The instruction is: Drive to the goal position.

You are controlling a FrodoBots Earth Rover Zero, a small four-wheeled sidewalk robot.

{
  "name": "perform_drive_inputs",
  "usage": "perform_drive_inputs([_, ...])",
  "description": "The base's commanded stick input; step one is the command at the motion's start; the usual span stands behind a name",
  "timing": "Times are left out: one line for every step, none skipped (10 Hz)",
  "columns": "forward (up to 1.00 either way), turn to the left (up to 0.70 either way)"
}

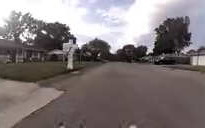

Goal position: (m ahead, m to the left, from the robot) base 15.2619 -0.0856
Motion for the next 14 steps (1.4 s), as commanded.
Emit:
perform_drive_inputs([1.0, 0.0])
perform_drive_inputs([1.0, 0.0])
perform_drive_inputs([1.0, 0.0])
perform_drive_inputs([1.0, 0.0])
perform_drive_inputs([1.0, -0.04])
perform_drive_inputs([1.0, -0.07])
perform_drive_inputs([1.0, -0.1])
perform_drive_inputs([1.0, -0.13])
perform_drive_inputs([1.0, -0.14])
perform_drive_inputs([1.0, -0.11])
perform_drive_inputs([1.0, -0.09])
perform_drive_inputs([1.0, -0.06])
perform_drive_inputs([1.0, -0.03])
perform_drive_inputs([1.0, -0.01])
